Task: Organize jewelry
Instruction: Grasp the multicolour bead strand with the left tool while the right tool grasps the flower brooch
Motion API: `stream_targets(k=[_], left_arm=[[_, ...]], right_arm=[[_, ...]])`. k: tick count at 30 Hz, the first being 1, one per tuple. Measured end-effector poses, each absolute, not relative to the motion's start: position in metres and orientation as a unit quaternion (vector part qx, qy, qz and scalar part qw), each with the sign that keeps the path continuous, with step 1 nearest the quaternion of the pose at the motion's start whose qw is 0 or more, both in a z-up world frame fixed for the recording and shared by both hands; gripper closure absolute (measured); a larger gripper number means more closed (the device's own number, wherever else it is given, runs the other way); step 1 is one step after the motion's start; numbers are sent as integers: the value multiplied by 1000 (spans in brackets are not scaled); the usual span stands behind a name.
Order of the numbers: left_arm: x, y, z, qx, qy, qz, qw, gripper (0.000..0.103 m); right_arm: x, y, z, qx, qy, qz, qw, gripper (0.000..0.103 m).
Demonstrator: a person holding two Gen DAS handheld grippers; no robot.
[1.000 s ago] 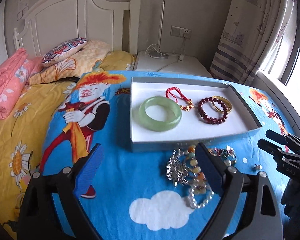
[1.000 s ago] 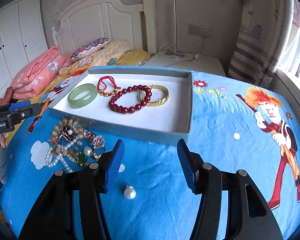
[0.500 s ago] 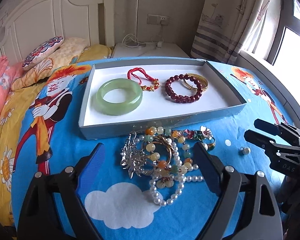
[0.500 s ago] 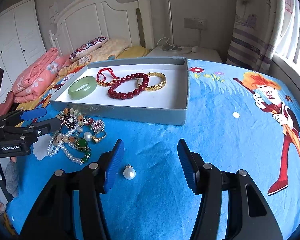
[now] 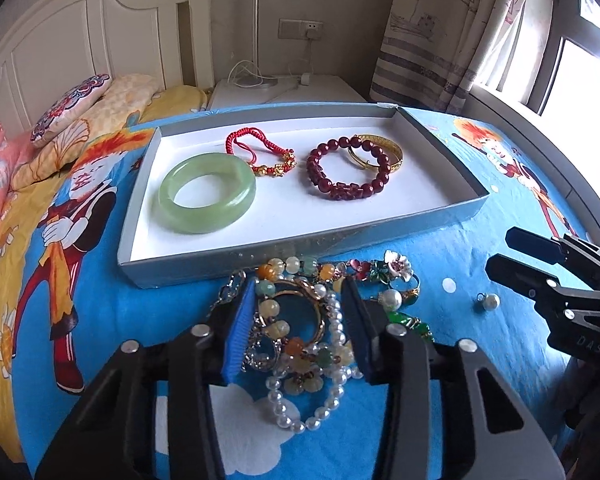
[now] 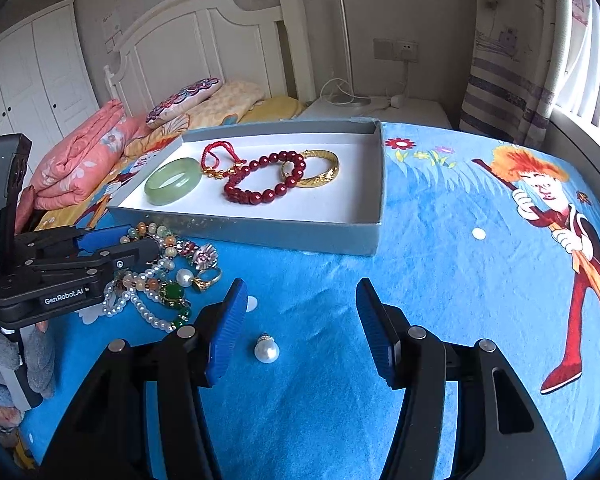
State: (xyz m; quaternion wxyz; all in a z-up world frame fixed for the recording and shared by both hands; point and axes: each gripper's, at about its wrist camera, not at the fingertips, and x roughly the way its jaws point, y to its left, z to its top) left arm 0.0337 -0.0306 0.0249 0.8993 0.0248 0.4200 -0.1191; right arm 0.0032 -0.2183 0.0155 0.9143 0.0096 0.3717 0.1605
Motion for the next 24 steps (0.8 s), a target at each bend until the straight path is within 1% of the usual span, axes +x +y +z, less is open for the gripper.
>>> stream_targets(k=[1, 2, 3, 6, 10, 17, 21, 23, 24], left_arm=[[32, -31, 26, 23, 419, -123, 899, 69], [30, -30, 27, 21, 415, -126, 901, 73], [28, -30, 28, 21, 411, -130, 902, 85], [20, -31, 34, 27, 401, -136, 906, 93], [10, -28, 39, 29, 393, -144, 908, 94], [-11, -21, 37, 19, 401, -160, 902, 94], [-25, -16, 33, 2, 408, -174, 896, 94], [-31, -15, 31, -1, 411, -177, 894, 94], [-35, -15, 29, -2, 413, -179, 893, 94]], right_arm=[[3, -215, 16, 6, 372, 167, 913, 48], [4, -212, 16, 4, 373, 174, 911, 48], [4, -208, 16, 0, 375, 183, 909, 49], [6, -195, 16, -8, 380, 208, 901, 52], [16, -174, 14, -20, 395, 236, 888, 56], [42, -146, 5, -62, 423, 255, 867, 59], [48, -131, 3, -92, 422, 268, 861, 60], [48, -127, 3, -105, 418, 271, 861, 66], [48, -125, 3, -111, 415, 273, 861, 71]])
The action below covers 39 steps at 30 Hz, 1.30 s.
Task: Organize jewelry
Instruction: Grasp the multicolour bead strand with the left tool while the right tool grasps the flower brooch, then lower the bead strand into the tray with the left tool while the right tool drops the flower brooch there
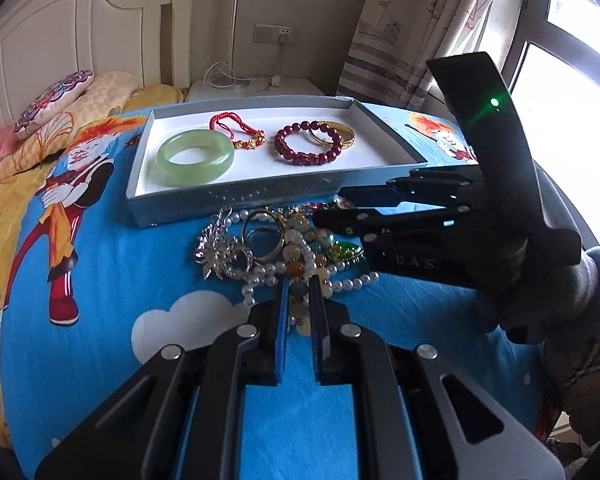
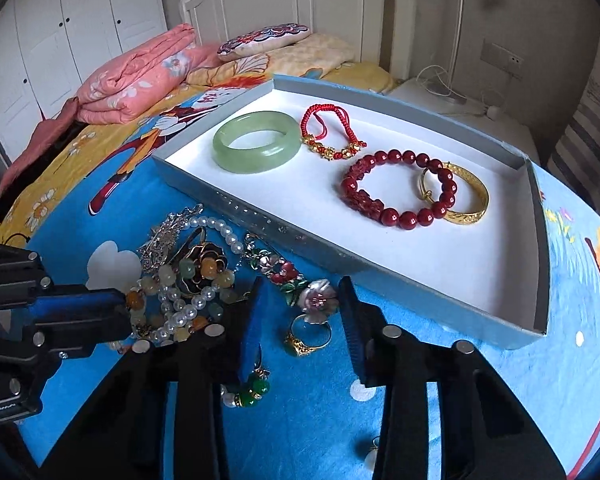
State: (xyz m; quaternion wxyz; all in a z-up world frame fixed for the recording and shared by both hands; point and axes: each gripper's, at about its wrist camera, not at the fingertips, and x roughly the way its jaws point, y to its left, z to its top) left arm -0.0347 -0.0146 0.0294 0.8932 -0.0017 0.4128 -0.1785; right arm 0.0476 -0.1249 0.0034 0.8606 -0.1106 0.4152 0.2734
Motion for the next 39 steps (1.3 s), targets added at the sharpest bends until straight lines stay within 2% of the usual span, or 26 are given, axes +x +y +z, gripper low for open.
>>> stream_targets(k=[1, 11, 13, 15, 17, 19, 20, 21, 39], left_arm=[[-38, -15, 29, -3, 414, -180, 892, 94], [-48, -23, 21, 14, 433, -191, 881, 93], [-45, -25, 16, 20, 440, -186, 878, 89], [-42, -28, 13, 25, 445, -181, 877, 77], [-41, -30, 12, 29, 443, -180, 878, 75], [-41, -32, 11, 36, 442, -178, 878, 76], [-40, -32, 12, 37, 440, -177, 880, 88], [-40, -32, 13, 34, 437, -178, 881, 94], [-45, -33, 82, 51, 351, -162, 921, 94]], right_arm=[[46, -124, 4, -114, 412, 277, 861, 74], [23, -155, 21, -68, 379, 252, 888, 75], [19, -162, 22, -62, 379, 247, 890, 75], [15, -167, 21, -58, 380, 242, 891, 75], [12, -172, 20, -54, 381, 238, 892, 75], [12, -175, 20, -51, 381, 234, 893, 75], [12, -177, 20, -49, 381, 234, 893, 75], [11, -177, 21, -48, 379, 233, 894, 75], [-5, -170, 32, -102, 354, 189, 910, 75]])
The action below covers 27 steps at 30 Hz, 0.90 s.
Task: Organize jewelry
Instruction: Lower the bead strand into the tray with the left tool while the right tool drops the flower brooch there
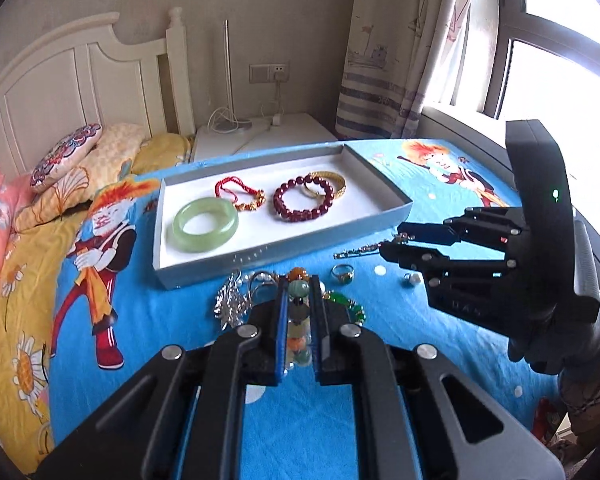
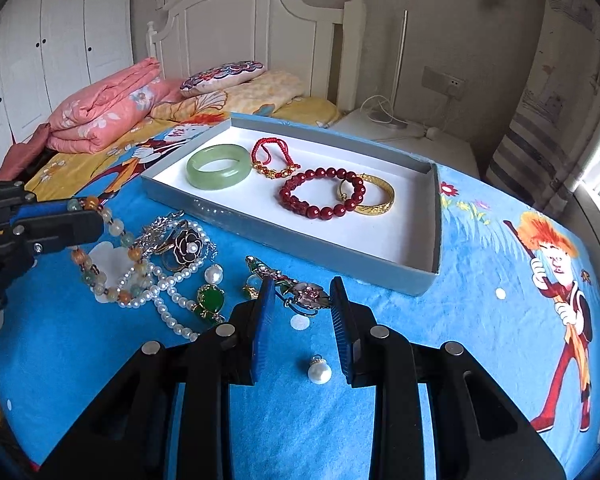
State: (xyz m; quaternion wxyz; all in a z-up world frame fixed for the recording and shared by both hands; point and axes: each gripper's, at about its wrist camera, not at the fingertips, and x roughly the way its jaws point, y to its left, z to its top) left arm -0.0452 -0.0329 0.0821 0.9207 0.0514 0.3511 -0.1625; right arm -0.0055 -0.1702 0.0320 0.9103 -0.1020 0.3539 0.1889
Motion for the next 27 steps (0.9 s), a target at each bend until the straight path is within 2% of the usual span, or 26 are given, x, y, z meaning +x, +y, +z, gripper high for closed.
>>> stream_targets(k=[27], left_arm=[[-27, -47, 108, 71, 333, -172, 924, 94]], right_arm=[[-11, -187, 56, -109, 320, 152, 929, 75]])
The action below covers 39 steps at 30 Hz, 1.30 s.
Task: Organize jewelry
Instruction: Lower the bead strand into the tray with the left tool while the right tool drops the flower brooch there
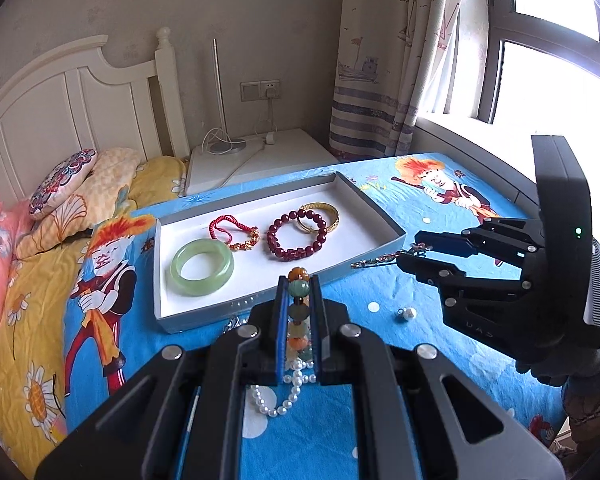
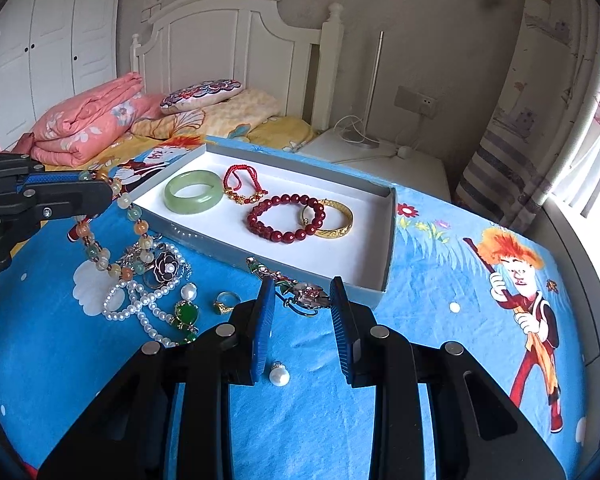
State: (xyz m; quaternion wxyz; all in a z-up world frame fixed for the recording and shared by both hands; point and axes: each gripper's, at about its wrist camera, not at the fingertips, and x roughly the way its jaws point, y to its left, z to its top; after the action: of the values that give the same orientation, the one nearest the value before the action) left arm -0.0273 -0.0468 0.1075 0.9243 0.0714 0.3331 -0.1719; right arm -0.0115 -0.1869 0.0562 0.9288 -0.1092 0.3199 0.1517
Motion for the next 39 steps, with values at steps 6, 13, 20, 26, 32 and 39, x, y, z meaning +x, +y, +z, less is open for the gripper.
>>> stream_targets(k=[6, 13, 20, 26, 32, 39], left_arm=[[-15, -48, 108, 71, 335, -174, 923, 94], [4, -51, 112, 76, 334, -174, 923, 94], [33, -50, 106, 72, 343, -171, 921, 94], [56, -52, 96, 69, 354, -170, 917, 94], [74, -52, 86, 68, 364, -168, 913, 94], [95, -43, 71, 58, 380, -159, 909, 94]], right_arm=[[-3, -189, 61, -114, 315, 146, 931, 75], [11, -189, 70, -116, 304, 141, 935, 75], [36, -189, 75, -106, 298, 144, 938, 75], [56, -186, 73, -109, 299, 142, 937, 75], [75, -183, 66, -110, 309, 142, 934, 75], [97, -177, 54, -112, 323, 141, 929, 75]])
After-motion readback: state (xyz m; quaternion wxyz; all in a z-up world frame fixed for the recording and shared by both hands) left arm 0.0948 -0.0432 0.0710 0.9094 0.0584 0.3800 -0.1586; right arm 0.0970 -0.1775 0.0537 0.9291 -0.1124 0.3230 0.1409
